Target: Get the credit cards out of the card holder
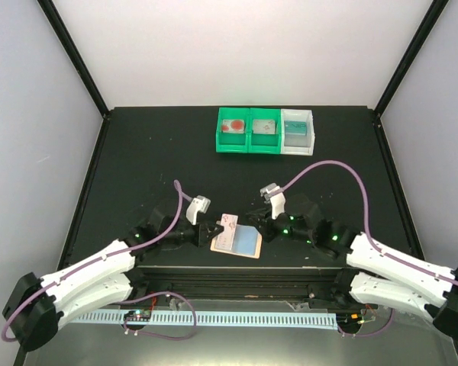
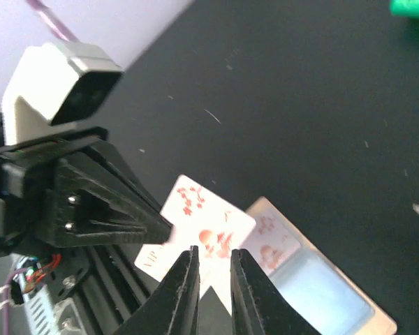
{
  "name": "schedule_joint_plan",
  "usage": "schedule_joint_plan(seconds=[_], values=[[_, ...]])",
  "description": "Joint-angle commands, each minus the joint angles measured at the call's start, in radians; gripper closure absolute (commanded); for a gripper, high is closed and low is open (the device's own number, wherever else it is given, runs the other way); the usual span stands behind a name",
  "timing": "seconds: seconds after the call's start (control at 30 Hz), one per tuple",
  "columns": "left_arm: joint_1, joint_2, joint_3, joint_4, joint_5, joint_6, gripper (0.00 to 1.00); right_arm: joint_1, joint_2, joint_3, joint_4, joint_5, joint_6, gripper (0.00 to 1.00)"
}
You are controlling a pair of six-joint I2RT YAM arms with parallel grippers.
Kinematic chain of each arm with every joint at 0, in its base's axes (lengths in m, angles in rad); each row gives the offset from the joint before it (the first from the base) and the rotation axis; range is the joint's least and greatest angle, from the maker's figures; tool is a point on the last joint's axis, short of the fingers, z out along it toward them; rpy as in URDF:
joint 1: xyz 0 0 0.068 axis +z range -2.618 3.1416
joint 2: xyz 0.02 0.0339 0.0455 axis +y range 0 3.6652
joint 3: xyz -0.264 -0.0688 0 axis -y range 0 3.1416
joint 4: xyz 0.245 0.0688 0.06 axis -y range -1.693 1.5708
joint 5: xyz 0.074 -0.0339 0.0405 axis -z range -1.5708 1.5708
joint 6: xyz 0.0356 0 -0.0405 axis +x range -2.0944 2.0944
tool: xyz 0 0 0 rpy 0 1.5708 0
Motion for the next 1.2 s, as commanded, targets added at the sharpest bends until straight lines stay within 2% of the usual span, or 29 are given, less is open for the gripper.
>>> schedule_joint_plan(seconds=[0.0, 0.2, 0.37, 0.57, 0.77, 0.87, 1.0, 1.17], values=[[0.009, -0.101, 0.045, -0.046, 0.153, 0.112, 0.98, -0.003, -0.064, 0.121, -0.185, -0.102, -0.211, 0.82], [0.011, -0.186, 0.056, 0.032, 0.416, 0.148, 0.98, -0.009, -0.036, 0.302, -0.435, -0.242, -0.25, 0.71], [0.009, -0.183, 0.1, -0.044, 0.564, 0.229, 0.98, -0.012, -0.034, 0.353, -0.49, -0.359, -0.248, 0.67], [0.001, -0.166, 0.094, -0.016, 0.618, 0.215, 0.98, -0.012, 0.007, 0.383, -0.504, -0.477, -0.282, 0.63], [-0.001, -0.167, 0.093, -0.031, 0.6, 0.223, 0.99, -0.011, 0.039, 0.345, -0.447, -0.626, -0.279, 0.6], [-0.001, -0.167, 0.091, -0.026, 0.603, 0.221, 0.99, -0.012, 0.056, 0.339, -0.465, -0.602, -0.289, 0.59], [-0.003, -0.163, 0.093, -0.029, 0.599, 0.224, 0.98, -0.012, 0.054, 0.331, -0.463, -0.596, -0.29, 0.62], [-0.003, -0.16, 0.094, -0.025, 0.598, 0.225, 0.98, -0.012, 0.055, 0.328, -0.472, -0.597, -0.302, 0.72]])
